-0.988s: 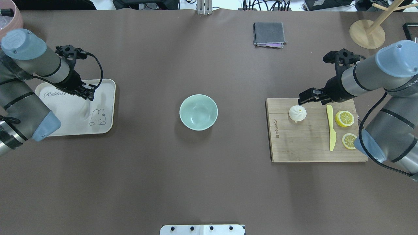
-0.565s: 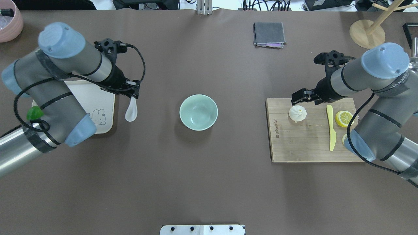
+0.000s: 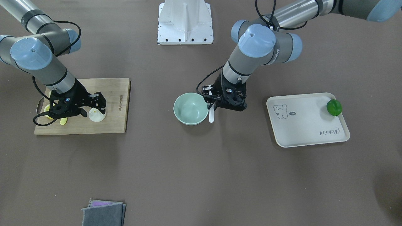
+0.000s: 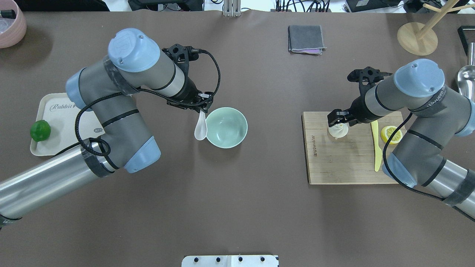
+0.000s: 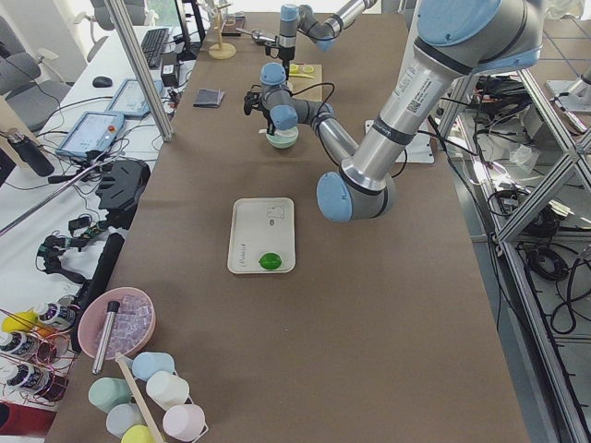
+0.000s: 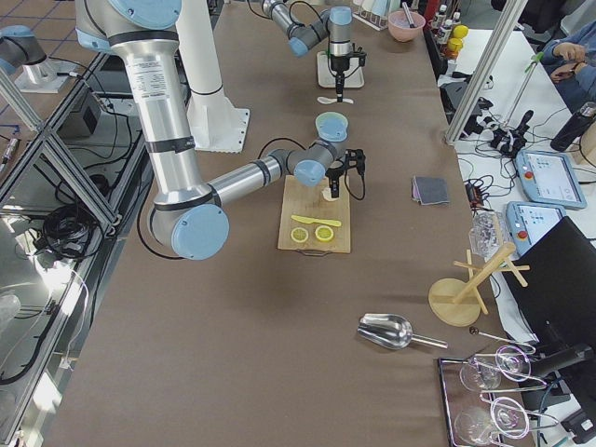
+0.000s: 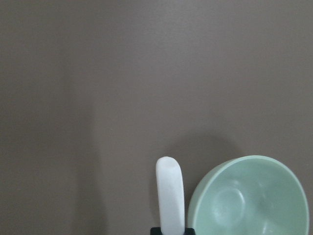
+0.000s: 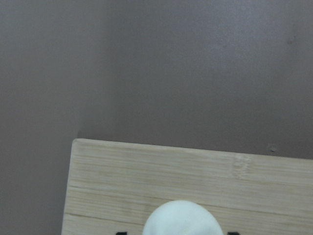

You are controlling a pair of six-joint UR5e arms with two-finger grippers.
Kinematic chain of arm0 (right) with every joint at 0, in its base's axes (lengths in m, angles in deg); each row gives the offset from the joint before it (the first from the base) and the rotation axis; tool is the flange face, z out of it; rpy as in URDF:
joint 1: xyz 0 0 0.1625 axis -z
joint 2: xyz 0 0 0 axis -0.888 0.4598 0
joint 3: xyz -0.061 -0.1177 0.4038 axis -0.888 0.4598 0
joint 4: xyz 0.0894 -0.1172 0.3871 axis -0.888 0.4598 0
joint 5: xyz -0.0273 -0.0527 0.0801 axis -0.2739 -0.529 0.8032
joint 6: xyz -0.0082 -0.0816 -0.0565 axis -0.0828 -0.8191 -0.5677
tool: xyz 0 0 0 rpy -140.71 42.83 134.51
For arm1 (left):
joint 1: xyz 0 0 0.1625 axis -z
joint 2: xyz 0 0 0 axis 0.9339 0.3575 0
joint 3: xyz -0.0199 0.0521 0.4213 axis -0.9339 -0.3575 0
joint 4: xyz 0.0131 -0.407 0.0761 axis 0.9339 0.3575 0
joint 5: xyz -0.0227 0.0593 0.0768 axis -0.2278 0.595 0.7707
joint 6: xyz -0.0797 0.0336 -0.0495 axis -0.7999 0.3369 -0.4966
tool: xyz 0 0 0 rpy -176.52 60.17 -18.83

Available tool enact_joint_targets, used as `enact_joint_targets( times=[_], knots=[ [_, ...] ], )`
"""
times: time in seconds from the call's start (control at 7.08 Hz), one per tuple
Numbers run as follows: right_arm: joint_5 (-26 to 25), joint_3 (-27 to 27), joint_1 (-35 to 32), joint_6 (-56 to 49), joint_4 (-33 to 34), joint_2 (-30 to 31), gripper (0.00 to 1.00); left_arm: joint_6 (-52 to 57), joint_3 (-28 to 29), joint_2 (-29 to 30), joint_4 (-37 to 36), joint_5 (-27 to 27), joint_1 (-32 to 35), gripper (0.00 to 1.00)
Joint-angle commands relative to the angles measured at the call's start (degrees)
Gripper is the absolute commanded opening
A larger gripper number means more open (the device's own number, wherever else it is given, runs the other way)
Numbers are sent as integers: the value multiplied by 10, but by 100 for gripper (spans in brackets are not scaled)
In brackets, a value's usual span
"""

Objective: Put spoon and bun in bowl

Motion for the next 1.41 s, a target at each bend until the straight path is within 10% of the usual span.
enact_joint_targets(
  times=[0.0,0.56,0.71,1.27],
  knots=[
    [3,1,1,-1,0,0,13,0,63,52,22,37,-6,0],
    [4,-20,-6,2,1,-2,0,-2,104,57,71,57,-27,0],
    [2,-26,-7,2,1,-10,0,-1,102,57,71,62,-32,87],
    [-82,-23,74,181,77,-197,0,56,6,-29,60,28,55,99]
  ],
)
